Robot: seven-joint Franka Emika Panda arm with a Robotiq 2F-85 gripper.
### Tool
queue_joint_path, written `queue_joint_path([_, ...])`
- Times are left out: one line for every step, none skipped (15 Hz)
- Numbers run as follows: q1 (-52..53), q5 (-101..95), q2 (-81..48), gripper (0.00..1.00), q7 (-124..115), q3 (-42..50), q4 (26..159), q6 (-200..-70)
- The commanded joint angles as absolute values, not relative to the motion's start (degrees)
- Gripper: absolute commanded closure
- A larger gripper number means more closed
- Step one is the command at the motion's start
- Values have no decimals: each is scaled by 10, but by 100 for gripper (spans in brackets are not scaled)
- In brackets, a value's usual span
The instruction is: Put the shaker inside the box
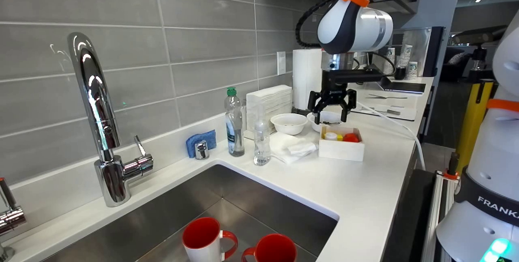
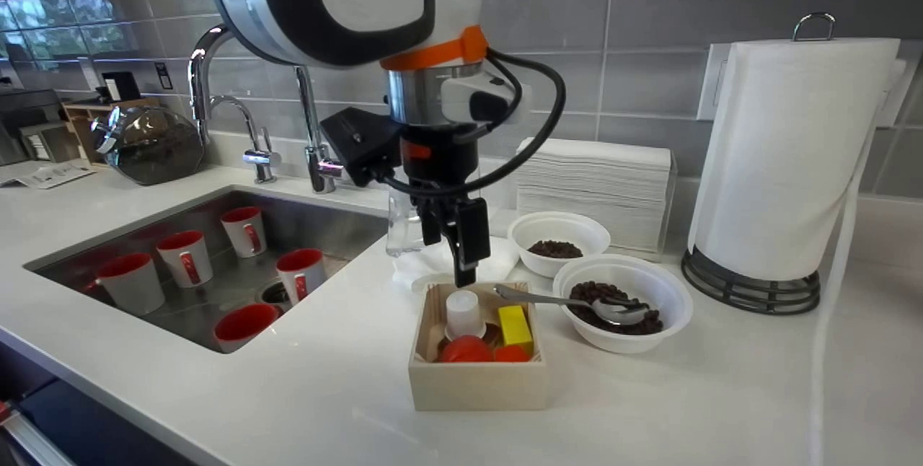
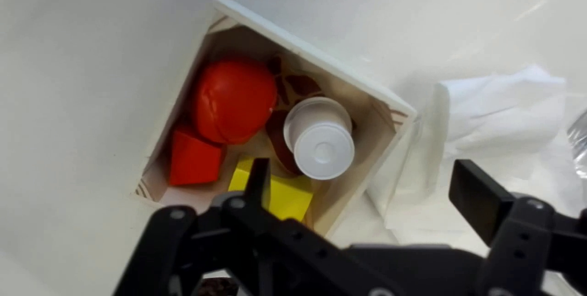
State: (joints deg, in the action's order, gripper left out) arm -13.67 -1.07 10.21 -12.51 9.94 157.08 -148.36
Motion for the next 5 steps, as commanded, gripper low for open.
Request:
queue_joint_path([-132,-49,172,0,-156,64,1575,-1424])
queue_joint_path([-134,-60,185,0,-172,51,1576,-1418])
queue_joint_path([-133,-65,197,0,-179,40,1576,-1409])
queue_joint_path([-133,-70,208,0,-188,29,1576,-1400])
queue_joint_path([-132,-73,216,0,-192,20,1576,-1393])
